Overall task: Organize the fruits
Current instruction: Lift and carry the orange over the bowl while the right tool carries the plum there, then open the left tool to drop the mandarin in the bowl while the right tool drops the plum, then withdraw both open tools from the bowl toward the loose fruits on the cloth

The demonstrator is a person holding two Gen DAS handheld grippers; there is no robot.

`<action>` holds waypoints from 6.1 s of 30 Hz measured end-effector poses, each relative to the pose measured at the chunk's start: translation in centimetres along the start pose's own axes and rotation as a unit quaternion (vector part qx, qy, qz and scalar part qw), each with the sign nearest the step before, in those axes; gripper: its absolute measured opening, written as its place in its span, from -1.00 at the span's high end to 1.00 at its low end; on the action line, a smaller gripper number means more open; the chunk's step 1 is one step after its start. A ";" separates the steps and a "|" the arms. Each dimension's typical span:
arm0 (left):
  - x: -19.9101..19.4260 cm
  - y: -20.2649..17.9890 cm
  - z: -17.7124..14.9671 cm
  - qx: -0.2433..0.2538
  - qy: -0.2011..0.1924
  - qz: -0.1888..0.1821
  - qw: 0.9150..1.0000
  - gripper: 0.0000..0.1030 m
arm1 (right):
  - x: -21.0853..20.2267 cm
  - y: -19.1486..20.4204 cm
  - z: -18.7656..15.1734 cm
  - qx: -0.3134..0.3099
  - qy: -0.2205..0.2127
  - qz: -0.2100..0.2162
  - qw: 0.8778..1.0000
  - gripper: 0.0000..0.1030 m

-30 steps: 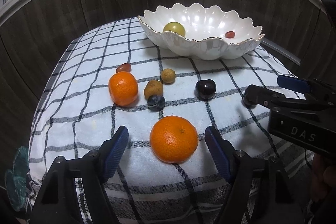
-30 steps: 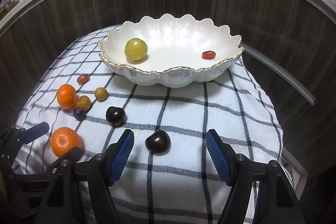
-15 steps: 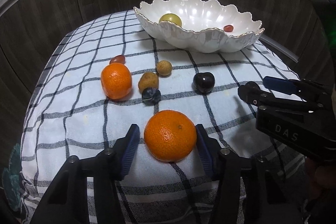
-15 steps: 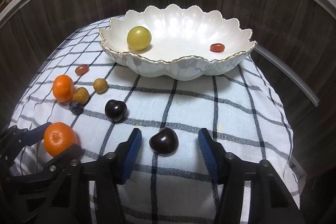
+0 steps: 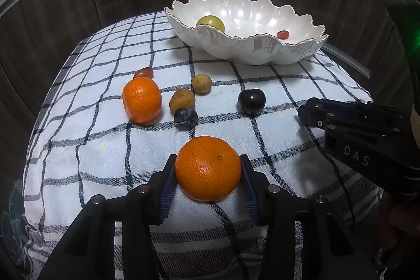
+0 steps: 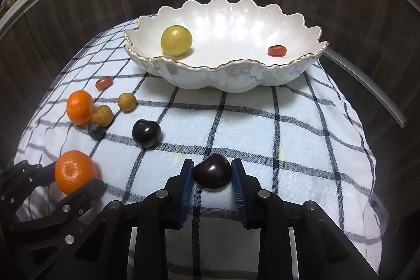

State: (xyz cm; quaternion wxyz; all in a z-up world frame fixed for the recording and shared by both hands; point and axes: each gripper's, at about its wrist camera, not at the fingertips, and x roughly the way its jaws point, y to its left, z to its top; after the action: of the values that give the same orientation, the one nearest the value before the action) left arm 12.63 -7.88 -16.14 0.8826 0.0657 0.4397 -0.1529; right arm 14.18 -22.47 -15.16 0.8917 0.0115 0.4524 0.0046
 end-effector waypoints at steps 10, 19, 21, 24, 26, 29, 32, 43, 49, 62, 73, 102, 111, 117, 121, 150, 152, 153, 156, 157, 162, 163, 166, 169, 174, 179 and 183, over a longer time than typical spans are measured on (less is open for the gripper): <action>-0.7 0.6 0.3 -0.011 -0.009 0.007 1.000 0.13 | -1.1 0.2 0.2 0.000 -0.019 0.008 1.000 0.41; -1.6 1.0 1.1 -0.017 -0.021 0.013 1.000 0.13 | -2.4 0.2 0.7 -0.004 -0.037 0.013 0.999 0.41; -1.8 1.0 1.4 -0.018 -0.024 0.016 0.999 0.13 | -2.6 0.2 0.8 -0.002 -0.039 0.014 0.999 0.41; -2.0 1.0 1.6 -0.016 -0.027 0.019 0.999 0.14 | -3.1 0.1 1.0 0.000 -0.044 0.013 0.999 0.41; -2.1 0.9 1.8 -0.016 -0.027 0.018 0.999 0.14 | -3.4 0.0 1.2 0.002 -0.046 0.012 0.999 0.41; -2.3 0.9 2.2 -0.017 -0.027 0.019 0.999 0.14 | -3.7 -0.1 1.4 0.004 -0.049 0.012 0.999 0.41; -2.6 0.9 2.6 -0.016 -0.031 0.018 0.999 0.14 | -4.0 -0.3 1.6 0.007 -0.052 0.010 0.999 0.41; -3.8 0.3 5.1 -0.006 -0.052 0.014 0.999 0.14 | -5.7 -1.0 3.0 0.016 -0.073 0.005 0.997 0.41; -4.2 -0.1 7.0 -0.006 -0.063 0.008 0.998 0.14 | -6.6 -1.8 4.1 0.020 -0.090 -0.002 0.996 0.41; -4.9 -1.4 10.7 0.002 -0.090 -0.001 0.996 0.14 | -8.0 -3.8 6.6 0.031 -0.122 -0.015 0.992 0.41; -4.3 -1.7 13.6 0.002 -0.098 -0.004 0.995 0.14 | -8.1 -4.6 8.5 0.035 -0.132 -0.023 0.990 0.41; -0.5 -1.5 19.0 0.010 -0.096 -0.011 0.995 0.14 | -5.7 -6.4 13.0 0.046 -0.132 -0.052 0.989 0.41; 1.4 -1.5 20.4 0.016 -0.089 -0.010 0.996 0.14 | -4.3 -6.6 13.8 0.051 -0.124 -0.055 0.990 0.41; 2.5 -1.6 21.4 0.018 -0.086 -0.013 0.996 0.14 | -3.4 -6.9 14.5 0.055 -0.116 -0.055 0.990 0.41; 3.0 -1.5 21.7 0.013 -0.080 -0.018 0.997 0.14 | -2.9 -7.1 14.9 0.056 -0.111 -0.055 0.991 0.41; 2.0 0.6 22.0 -0.009 -0.093 0.011 0.996 -0.79 | -2.5 -7.4 15.4 0.066 -0.109 -0.072 0.989 -0.41; 1.9 0.9 22.1 -0.014 -0.094 0.011 0.995 -0.79 | -2.6 -7.3 15.4 0.066 -0.109 -0.072 0.989 -0.41; 1.7 1.1 22.1 -0.017 -0.094 0.010 0.995 -0.79 | -2.7 -7.2 15.4 0.066 -0.109 -0.071 0.989 -0.41; 1.2 1.6 22.1 -0.021 -0.099 0.014 0.995 -0.79 | -2.9 -7.0 15.5 0.069 -0.111 -0.071 0.989 -0.41; 1.1 1.7 22.1 -0.022 -0.100 0.014 0.995 -0.79 | -2.9 -7.0 15.5 0.072 -0.111 -0.070 0.989 -0.41; 0.1 2.4 21.7 -0.027 -0.106 0.022 0.994 -0.79 | -3.4 -6.4 15.4 0.078 -0.113 -0.065 0.988 -0.41; -0.2 2.6 21.6 -0.029 -0.108 0.026 0.993 -0.79 | -3.6 -6.2 15.4 0.079 -0.115 -0.064 0.988 -0.41; -0.6 3.1 21.3 -0.034 -0.109 0.026 0.993 -0.80 | -4.0 -5.7 15.3 0.078 -0.118 -0.061 0.988 -0.41; -1.2 3.7 20.7 -0.041 -0.109 0.031 0.993 -0.80 | -4.5 -5.2 15.2 0.078 -0.122 -0.059 0.988 -0.41; -2.4 4.9 19.6 -0.048 -0.111 0.036 0.992 -0.80 | -5.2 -3.7 14.9 0.070 -0.129 -0.053 0.988 -0.41; -3.3 6.0 18.4 -0.055 -0.110 0.040 0.992 -0.80 | -6.0 -2.1 14.2 0.066 -0.134 -0.044 0.988 -0.41; -3.9 6.9 17.2 -0.059 -0.108 0.047 0.991 -0.79 | -6.6 -0.9 13.8 0.059 -0.141 -0.040 0.987 -0.41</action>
State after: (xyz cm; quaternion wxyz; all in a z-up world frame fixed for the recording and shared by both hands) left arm 25.74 -4.82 -2.79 0.9333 0.0171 0.3467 -0.0915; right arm 21.42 -23.66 -1.76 0.9437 0.0467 0.3219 -0.0596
